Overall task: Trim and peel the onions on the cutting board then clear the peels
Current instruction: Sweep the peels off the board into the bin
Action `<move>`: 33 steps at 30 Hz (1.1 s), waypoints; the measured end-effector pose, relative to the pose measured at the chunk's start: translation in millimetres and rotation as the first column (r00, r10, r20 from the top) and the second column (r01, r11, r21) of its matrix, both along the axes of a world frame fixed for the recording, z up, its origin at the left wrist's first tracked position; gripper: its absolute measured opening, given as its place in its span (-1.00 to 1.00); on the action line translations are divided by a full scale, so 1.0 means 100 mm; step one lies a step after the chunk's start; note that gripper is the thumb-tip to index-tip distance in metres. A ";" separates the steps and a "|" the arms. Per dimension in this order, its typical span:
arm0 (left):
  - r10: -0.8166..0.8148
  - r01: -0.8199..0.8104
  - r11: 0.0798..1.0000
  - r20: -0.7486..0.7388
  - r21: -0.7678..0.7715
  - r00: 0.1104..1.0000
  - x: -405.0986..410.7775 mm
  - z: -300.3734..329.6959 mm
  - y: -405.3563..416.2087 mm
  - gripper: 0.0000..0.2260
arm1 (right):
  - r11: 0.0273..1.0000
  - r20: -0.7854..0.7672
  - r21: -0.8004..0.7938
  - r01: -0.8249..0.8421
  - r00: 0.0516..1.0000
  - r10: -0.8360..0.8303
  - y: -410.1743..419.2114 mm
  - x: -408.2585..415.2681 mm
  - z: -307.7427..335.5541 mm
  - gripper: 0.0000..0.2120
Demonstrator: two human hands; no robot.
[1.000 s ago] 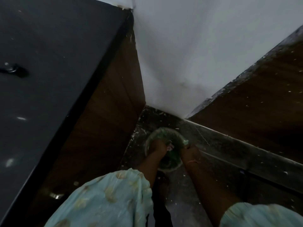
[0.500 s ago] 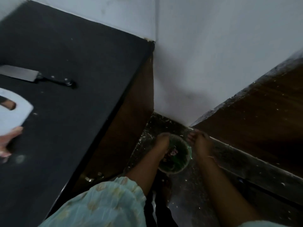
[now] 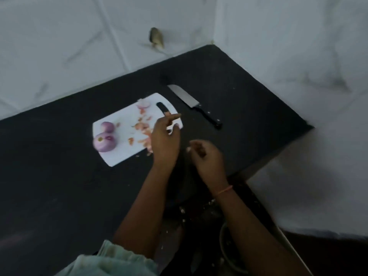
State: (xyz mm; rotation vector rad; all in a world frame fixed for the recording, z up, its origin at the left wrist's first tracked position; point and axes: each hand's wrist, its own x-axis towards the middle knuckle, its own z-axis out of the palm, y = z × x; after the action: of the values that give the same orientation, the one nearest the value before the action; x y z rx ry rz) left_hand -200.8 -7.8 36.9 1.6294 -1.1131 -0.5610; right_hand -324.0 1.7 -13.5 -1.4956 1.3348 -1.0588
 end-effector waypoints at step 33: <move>0.280 -0.444 0.866 0.513 0.230 0.811 1.87 -0.52 -0.28 -0.67 | 0.625 -0.691 -0.054 -0.778 0.481 0.539 -1.41 1.79 -0.12 -0.40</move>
State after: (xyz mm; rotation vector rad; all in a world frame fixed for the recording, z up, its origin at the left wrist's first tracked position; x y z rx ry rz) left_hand -13.5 -36.2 -15.0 2.3077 -1.0238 -0.0966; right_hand -145.5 -139.2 -25.6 -2.5390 0.7514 -0.2556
